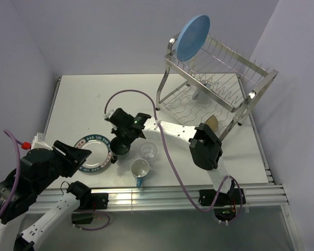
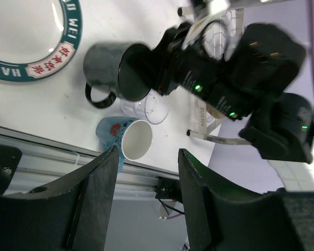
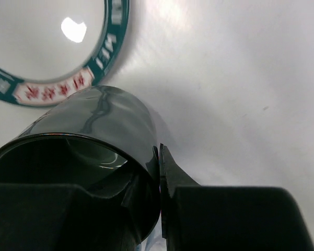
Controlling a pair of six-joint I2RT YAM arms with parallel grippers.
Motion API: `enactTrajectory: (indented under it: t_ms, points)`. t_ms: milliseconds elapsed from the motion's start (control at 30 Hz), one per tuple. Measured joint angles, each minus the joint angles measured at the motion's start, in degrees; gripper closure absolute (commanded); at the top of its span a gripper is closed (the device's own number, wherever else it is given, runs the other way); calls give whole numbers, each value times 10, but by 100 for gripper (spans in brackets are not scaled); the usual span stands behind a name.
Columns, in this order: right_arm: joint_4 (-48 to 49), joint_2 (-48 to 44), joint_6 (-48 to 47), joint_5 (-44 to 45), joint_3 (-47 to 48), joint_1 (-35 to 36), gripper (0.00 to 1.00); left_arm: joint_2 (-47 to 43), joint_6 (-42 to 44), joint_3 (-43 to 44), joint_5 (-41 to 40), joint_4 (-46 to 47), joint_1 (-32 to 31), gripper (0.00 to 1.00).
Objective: Load the mixed dishes into the dish rack
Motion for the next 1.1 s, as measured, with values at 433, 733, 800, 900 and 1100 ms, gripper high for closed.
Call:
enactTrajectory:
  t_ms: [433,733,800,900,1100]
  points:
    - [31,-242,-30,124,47,-21,100,206,14,119,211,191,0,37]
    - [84,-563,-66,170,-149,-63,100,266,-90,26,363,482,-13,33]
    - [103,-608,-65,166,-205,-63,100,278,-123,-2,386,541,-28,32]
    - [126,-659,-62,159,-285,-63,100,313,-173,-25,408,647,-69,30]
    - [127,-695,-60,161,-336,-64,100,386,-257,-46,440,837,-151,30]
